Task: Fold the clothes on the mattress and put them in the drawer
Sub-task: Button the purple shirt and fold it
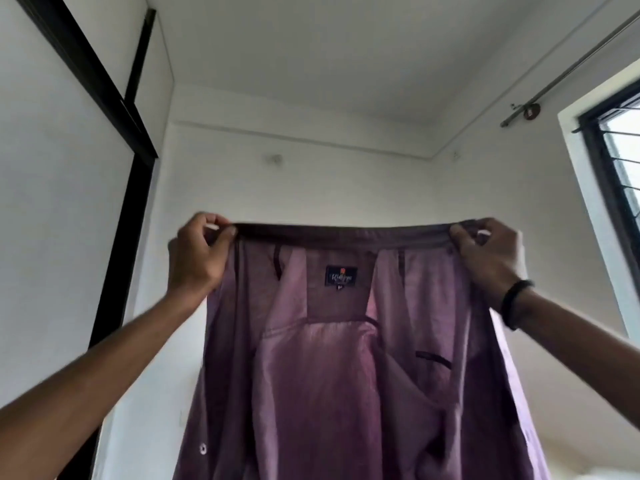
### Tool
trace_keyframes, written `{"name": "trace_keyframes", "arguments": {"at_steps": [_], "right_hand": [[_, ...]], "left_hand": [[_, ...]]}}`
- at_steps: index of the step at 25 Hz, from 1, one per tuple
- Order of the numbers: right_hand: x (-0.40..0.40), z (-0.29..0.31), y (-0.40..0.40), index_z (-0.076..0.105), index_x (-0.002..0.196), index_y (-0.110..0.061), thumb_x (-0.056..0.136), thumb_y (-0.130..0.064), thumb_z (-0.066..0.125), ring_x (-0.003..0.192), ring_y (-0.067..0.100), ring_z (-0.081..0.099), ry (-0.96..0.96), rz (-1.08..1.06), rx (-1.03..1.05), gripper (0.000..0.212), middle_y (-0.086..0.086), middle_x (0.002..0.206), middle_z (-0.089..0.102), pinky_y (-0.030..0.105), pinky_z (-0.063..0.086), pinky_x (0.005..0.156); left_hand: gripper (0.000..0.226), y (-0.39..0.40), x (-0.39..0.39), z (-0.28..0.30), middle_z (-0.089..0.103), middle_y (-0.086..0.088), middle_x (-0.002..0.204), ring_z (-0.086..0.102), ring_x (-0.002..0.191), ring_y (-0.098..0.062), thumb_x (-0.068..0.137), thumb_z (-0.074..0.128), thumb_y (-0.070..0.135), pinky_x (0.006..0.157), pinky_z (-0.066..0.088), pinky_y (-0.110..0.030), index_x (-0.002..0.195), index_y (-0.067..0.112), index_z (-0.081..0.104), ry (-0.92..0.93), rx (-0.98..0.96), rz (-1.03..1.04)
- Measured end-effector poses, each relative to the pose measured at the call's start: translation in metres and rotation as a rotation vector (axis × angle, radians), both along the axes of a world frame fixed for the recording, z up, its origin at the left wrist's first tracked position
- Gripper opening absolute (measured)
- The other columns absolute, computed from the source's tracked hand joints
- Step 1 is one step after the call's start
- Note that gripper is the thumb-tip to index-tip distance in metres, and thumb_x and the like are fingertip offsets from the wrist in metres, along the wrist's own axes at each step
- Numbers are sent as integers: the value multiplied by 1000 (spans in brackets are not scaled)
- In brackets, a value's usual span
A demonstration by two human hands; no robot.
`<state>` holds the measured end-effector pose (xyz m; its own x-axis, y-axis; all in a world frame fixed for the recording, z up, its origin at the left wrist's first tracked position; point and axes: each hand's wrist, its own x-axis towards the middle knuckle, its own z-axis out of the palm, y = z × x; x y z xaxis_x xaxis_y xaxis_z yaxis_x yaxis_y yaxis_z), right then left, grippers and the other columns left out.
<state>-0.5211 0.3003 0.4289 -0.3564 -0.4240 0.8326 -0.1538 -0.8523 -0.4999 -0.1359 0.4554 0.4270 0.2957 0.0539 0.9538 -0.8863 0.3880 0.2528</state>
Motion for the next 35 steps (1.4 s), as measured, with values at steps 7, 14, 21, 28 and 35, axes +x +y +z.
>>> {"name": "trace_keyframes", "arguments": {"at_steps": [7,14,21,28,35], "right_hand": [[-74,164,128,81,94,-14,76,-28,89,84,11,72,368,-38,-55,23,3,89,77,29,59,84],[-30,124,13,75,107,-2,87,-22,79,84,28,66,713,-88,405,29,13,97,73,33,54,74],[24,-248,-185,77,99,-1,81,-6,84,76,19,67,771,165,1004,20,18,102,77,25,56,69],[82,-484,-281,78,83,-16,79,-29,79,97,38,70,926,-177,1168,13,20,100,75,40,57,83],[105,-555,-172,66,78,-6,93,-5,66,60,29,72,807,319,1301,14,13,62,72,31,58,55]], "left_hand": [[47,142,-16,184,78,-1,90,70,82,-10,70,92,40,80,59,-21,100,8,77,-16,256,-250],[102,16,44,112,80,-11,92,73,79,-18,1,94,70,79,61,-29,83,11,84,95,891,-209],[18,-160,92,-290,79,-10,84,67,74,-14,75,91,18,62,50,-17,80,5,80,431,1212,-235],[18,-278,103,-509,64,12,51,58,53,-5,74,91,25,55,37,-20,65,22,76,480,1368,-101],[22,-231,-7,-553,71,7,73,70,82,-28,75,85,24,71,50,-35,86,24,67,184,1259,25]]}}
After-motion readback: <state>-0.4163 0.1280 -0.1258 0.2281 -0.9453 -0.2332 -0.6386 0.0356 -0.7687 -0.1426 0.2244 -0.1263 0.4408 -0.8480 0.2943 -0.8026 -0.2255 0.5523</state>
